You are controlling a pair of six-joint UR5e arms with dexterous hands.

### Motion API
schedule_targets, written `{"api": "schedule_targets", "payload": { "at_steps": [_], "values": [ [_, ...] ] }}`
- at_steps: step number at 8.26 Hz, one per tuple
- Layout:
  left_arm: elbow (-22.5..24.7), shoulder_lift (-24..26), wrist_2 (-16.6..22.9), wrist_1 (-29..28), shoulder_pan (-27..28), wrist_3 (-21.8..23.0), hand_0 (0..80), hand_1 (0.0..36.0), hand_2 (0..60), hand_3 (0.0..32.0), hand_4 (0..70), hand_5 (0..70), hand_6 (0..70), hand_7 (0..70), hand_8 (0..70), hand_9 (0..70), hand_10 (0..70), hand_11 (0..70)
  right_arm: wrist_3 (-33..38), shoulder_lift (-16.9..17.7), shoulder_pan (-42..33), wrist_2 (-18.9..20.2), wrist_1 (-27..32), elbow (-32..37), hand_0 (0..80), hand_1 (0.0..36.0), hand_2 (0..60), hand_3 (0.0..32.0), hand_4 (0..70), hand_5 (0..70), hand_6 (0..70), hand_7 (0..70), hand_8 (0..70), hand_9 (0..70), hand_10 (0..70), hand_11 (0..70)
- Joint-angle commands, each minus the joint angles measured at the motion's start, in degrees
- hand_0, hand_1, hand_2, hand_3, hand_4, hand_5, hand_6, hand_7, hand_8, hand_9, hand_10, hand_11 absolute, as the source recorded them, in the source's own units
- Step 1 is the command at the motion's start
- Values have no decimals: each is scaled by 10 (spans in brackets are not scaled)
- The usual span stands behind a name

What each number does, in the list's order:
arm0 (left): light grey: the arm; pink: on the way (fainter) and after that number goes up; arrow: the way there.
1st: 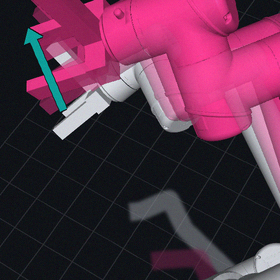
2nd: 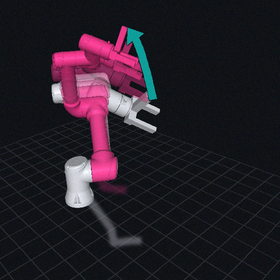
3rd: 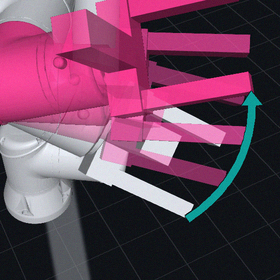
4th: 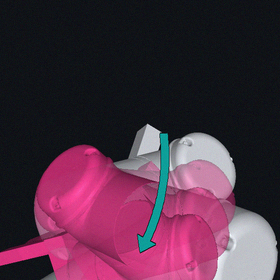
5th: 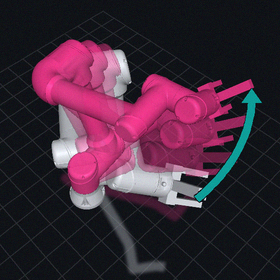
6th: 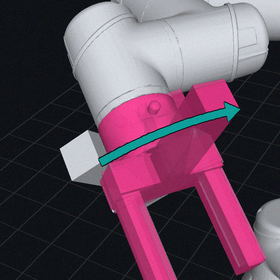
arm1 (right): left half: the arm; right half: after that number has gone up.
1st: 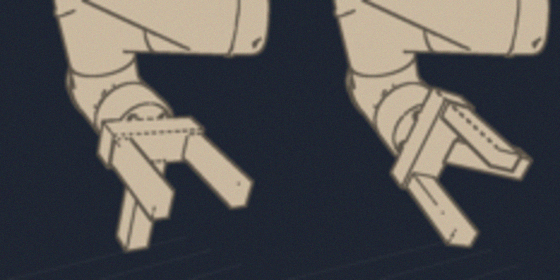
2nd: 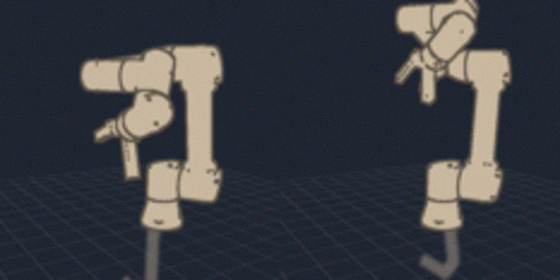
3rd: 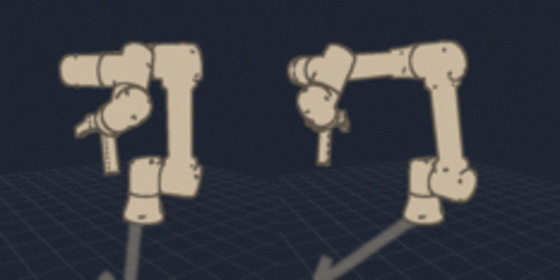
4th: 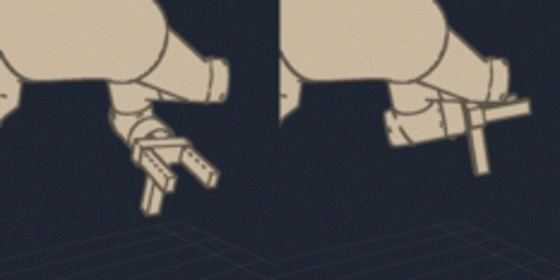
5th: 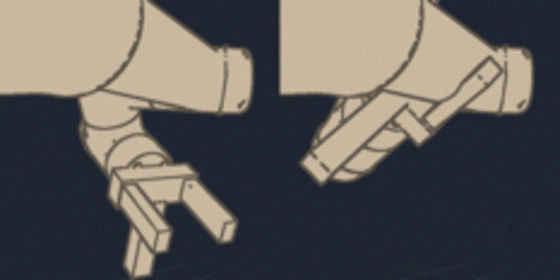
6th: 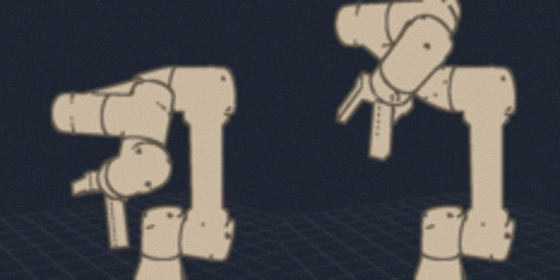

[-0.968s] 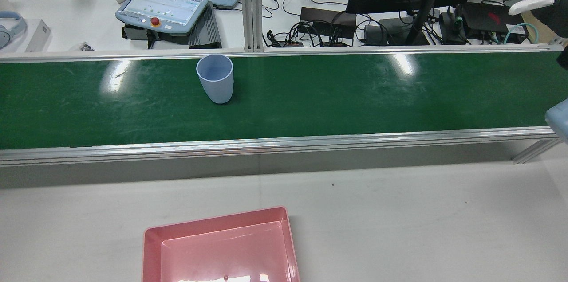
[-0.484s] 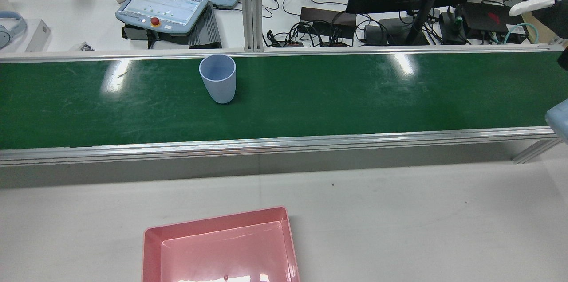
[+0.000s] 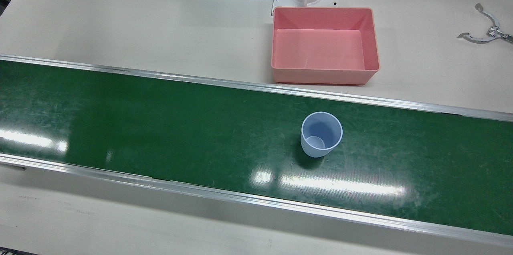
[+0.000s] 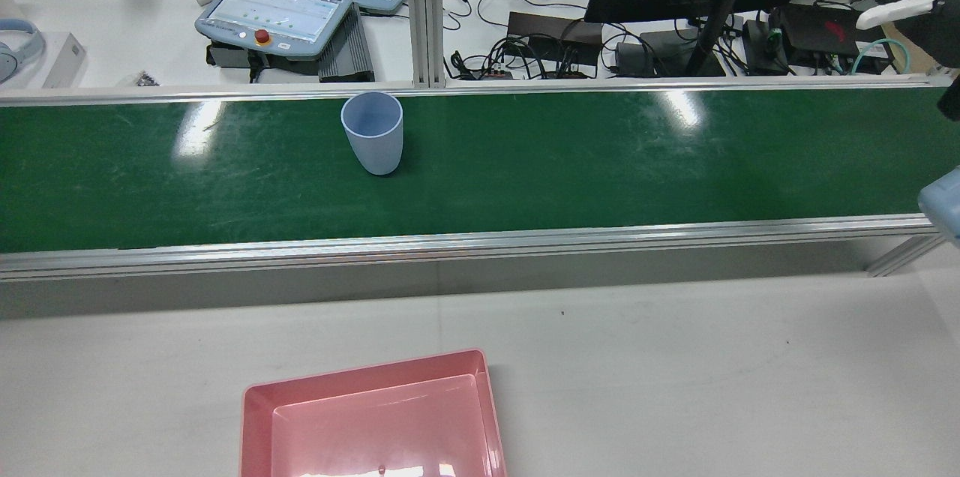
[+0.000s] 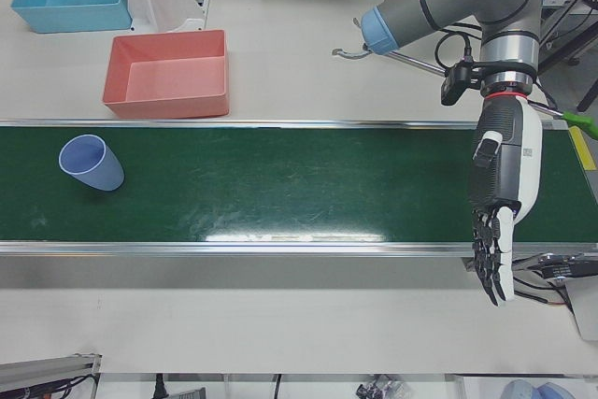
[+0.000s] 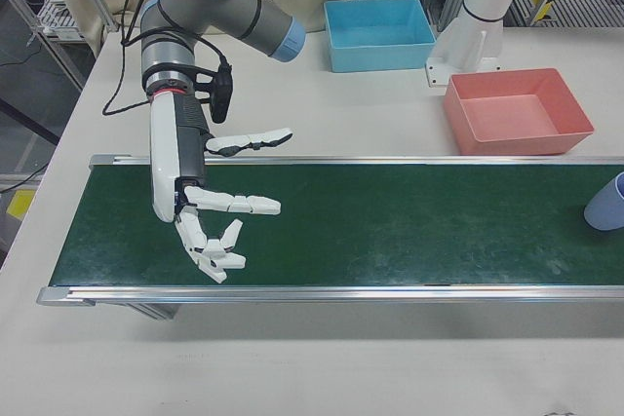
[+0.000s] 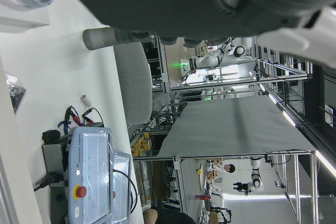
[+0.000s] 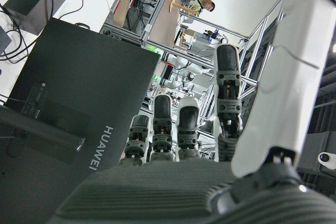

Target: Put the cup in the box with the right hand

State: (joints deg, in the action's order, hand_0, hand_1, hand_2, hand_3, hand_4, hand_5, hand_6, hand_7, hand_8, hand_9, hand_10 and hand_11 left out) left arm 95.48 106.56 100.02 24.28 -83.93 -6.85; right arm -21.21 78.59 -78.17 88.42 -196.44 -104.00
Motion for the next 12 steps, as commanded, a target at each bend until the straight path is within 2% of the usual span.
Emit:
{"api": "schedule_targets", "payload": {
  "at_steps": [1,2,4,5,6,9,10,11,12],
  "values": [
    [0,0,0,0,0,0,0,0,0,0,0,0,0,0,0,0,0,0,2,2,2,-1,2,-6,546,104,0,0,439,55,158,695,112,263,87,140],
    [0,0,0,0,0,0,0,0,0,0,0,0,0,0,0,0,0,0,3,3,2,0,2,-9,550,109,0,0,425,55,145,629,94,227,81,131],
    [0,0,0,0,0,0,0,0,0,0,0,0,0,0,0,0,0,0,2,3,2,-1,2,-4,554,109,0,0,427,56,146,635,93,226,83,134],
    [1,0,0,0,0,0,0,0,0,0,0,0,0,0,0,0,0,0,2,2,2,-1,2,-4,554,107,0,0,440,56,156,684,105,252,87,140],
    [1,0,0,0,0,0,0,0,0,0,0,0,0,0,0,0,0,0,2,-1,2,-4,2,0,551,107,0,0,448,56,160,700,111,262,90,144],
    [0,0,0,0,1,0,0,0,0,0,0,0,0,0,0,0,0,0,2,0,5,-2,-1,13,553,107,0,0,489,58,185,700,142,324,102,161],
    [1,0,0,0,0,0,0,0,0,0,0,0,0,0,0,0,0,0,5,-20,-20,7,-11,-14,551,105,0,0,492,57,186,700,141,323,99,156],
    [2,0,0,1,0,0,0,0,0,0,0,0,0,0,0,0,0,0,7,-61,-34,25,-75,-43,550,105,0,0,489,57,183,700,139,319,96,152],
    [1,0,0,0,0,0,0,0,0,0,0,0,0,0,0,0,0,0,7,-61,-36,28,-78,-37,548,121,0,0,493,53,172,700,99,255,72,118]
  ]
}}
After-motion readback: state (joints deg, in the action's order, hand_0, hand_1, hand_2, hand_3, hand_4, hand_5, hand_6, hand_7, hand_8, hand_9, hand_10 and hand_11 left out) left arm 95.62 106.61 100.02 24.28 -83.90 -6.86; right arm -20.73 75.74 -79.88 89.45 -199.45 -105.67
